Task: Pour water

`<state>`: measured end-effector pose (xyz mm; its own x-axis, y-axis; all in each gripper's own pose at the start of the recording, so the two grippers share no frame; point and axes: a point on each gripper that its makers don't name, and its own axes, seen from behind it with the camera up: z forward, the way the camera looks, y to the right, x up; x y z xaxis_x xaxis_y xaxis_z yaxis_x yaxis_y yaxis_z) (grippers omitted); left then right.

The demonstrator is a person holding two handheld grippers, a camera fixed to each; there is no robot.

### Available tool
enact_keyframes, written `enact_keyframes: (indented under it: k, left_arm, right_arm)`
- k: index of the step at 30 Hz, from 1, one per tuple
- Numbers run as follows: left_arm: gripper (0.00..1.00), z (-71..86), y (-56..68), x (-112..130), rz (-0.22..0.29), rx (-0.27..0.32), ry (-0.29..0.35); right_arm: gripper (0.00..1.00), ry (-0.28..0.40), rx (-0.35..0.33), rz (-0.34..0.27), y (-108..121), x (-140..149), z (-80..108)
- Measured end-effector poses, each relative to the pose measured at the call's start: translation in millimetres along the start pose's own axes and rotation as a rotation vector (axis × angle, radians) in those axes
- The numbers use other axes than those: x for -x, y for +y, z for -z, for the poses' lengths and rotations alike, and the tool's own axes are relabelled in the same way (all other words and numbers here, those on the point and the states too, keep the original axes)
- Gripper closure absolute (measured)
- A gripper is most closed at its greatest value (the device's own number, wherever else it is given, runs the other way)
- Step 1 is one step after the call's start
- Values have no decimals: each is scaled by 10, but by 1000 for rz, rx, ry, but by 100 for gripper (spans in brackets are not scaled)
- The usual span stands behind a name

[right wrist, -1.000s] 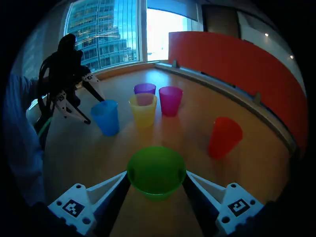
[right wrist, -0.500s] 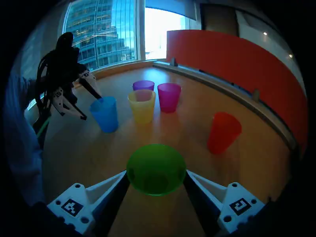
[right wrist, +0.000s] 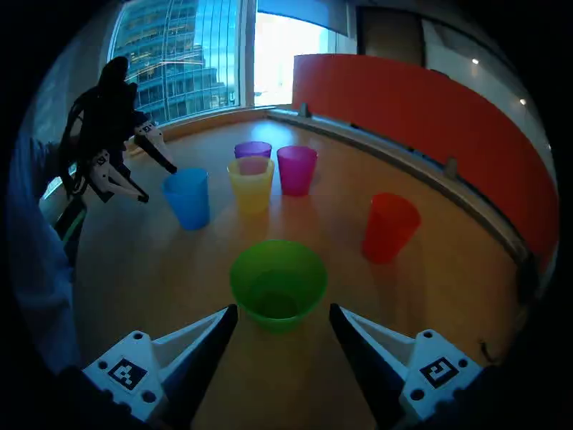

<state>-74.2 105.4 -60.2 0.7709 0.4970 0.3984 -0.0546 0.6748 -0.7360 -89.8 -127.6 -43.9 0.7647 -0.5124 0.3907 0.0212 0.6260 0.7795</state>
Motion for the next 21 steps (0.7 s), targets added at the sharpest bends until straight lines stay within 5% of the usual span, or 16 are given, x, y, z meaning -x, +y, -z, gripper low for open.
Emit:
enact_keyframes:
  k: [11,21]
  left_arm:
    - [2,218,-102,87,79,-75,28]
    - [2,388,-388,215,154,-208,62]
  right_arm:
    - [1,15,100,-57,166,199,329]
    - [1,76,229,-121,425,233,630]
